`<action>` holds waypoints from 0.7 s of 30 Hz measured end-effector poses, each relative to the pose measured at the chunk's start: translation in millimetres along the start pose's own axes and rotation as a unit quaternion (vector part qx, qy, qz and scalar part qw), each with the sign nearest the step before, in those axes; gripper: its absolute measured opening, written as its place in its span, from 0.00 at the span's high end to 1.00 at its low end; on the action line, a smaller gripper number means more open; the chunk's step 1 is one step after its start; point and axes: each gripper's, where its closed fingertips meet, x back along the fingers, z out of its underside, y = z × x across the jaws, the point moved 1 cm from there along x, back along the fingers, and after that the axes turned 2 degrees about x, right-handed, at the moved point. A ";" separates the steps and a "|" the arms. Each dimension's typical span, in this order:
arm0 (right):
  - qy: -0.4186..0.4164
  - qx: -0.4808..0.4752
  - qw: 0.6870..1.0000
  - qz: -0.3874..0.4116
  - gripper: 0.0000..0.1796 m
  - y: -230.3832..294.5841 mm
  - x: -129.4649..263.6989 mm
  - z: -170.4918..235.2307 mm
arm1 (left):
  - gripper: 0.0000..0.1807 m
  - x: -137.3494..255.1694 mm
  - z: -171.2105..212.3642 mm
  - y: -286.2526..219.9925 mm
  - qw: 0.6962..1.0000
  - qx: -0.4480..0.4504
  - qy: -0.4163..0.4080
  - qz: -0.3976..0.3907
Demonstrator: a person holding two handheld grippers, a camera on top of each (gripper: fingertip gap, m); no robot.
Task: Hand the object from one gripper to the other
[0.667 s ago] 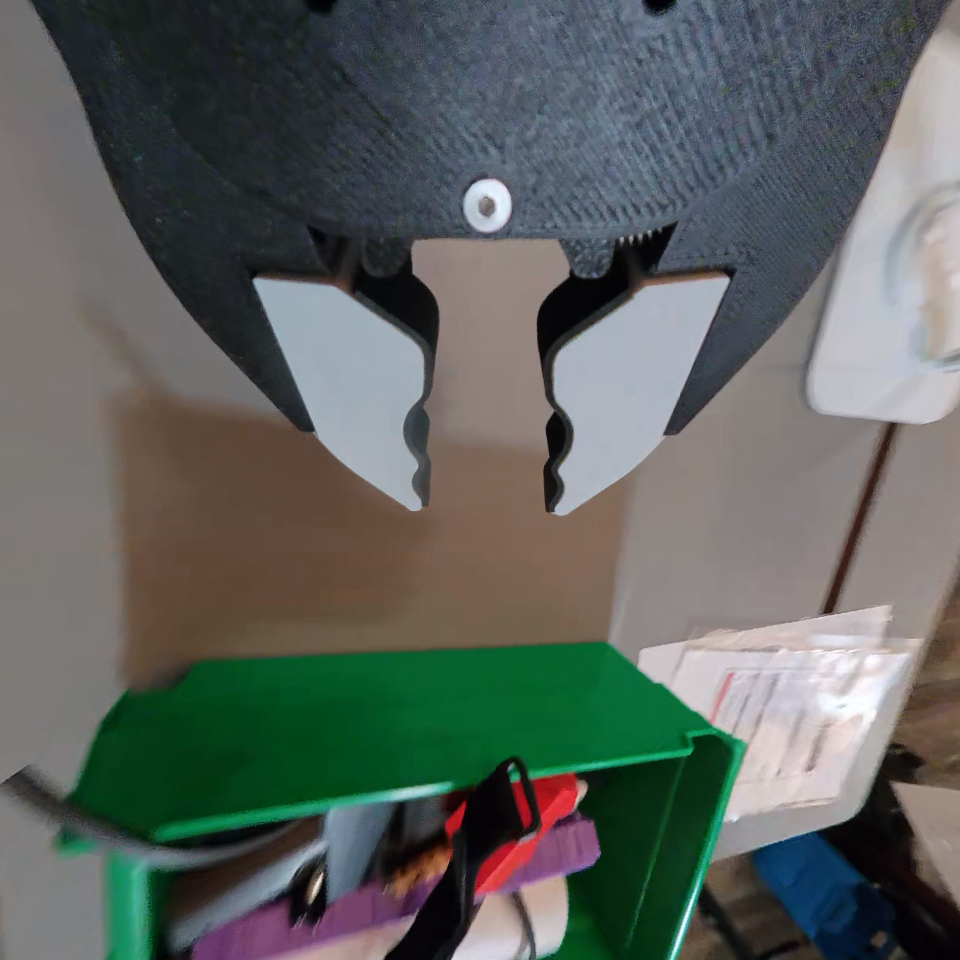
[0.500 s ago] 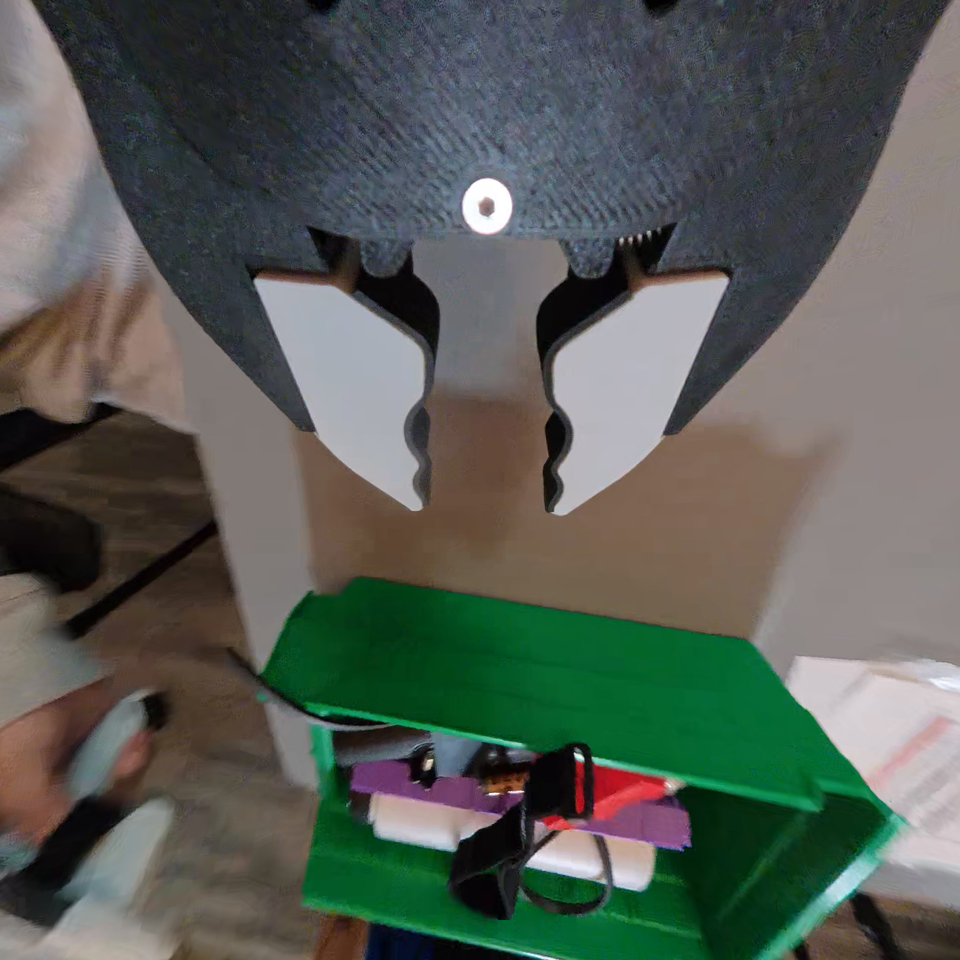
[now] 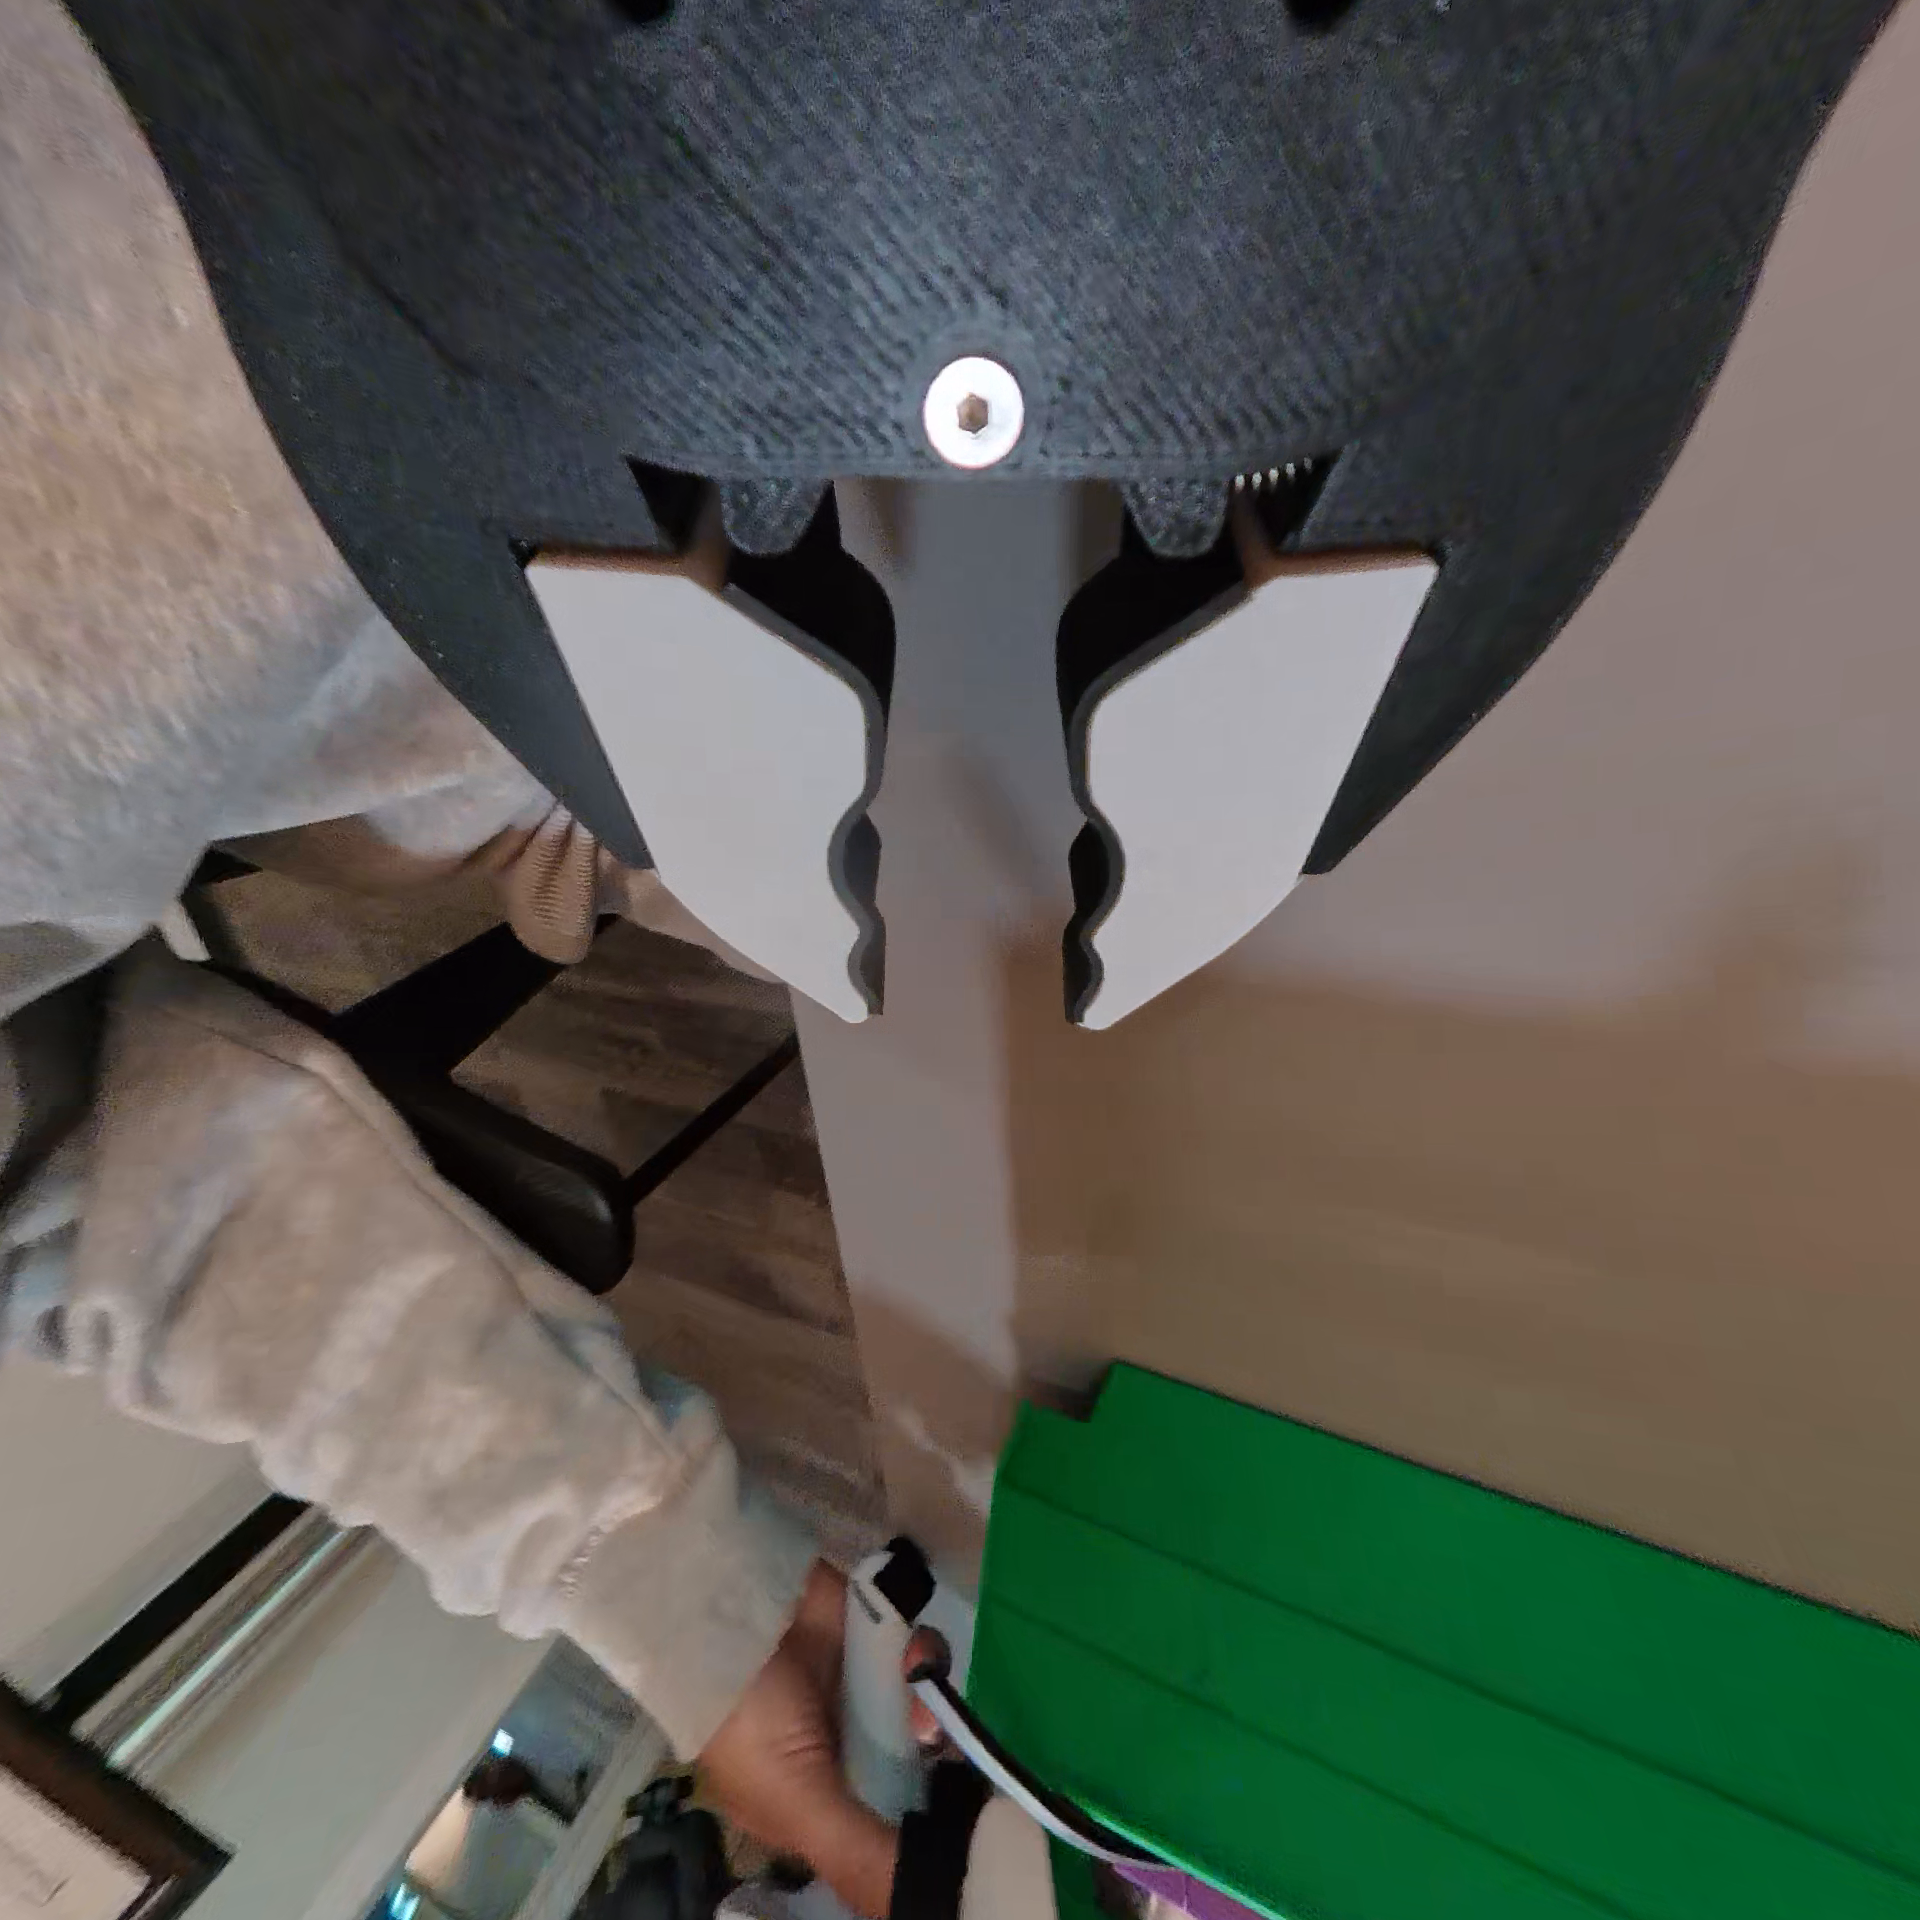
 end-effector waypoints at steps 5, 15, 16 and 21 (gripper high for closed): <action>0.028 -0.035 0.996 -0.082 0.72 2.2 -13.4 0.2 | 0.81 16.8 21.2 -6.2 0.999 0.044 -0.027 -0.015; 0.083 0.079 0.993 0.001 0.97 18.2 1.6 11.8 | 0.81 29.0 25.9 -26.2 0.998 0.023 -0.055 -0.029; 0.084 0.065 0.994 0.002 0.96 20.1 4.7 13.1 | 0.81 35.1 22.6 -24.0 0.997 0.017 -0.067 -0.045; 0.036 0.012 0.999 -0.025 0.96 30.3 17.1 -2.7 | 0.78 98.1 0.0 -20.6 0.979 0.043 -0.157 -0.127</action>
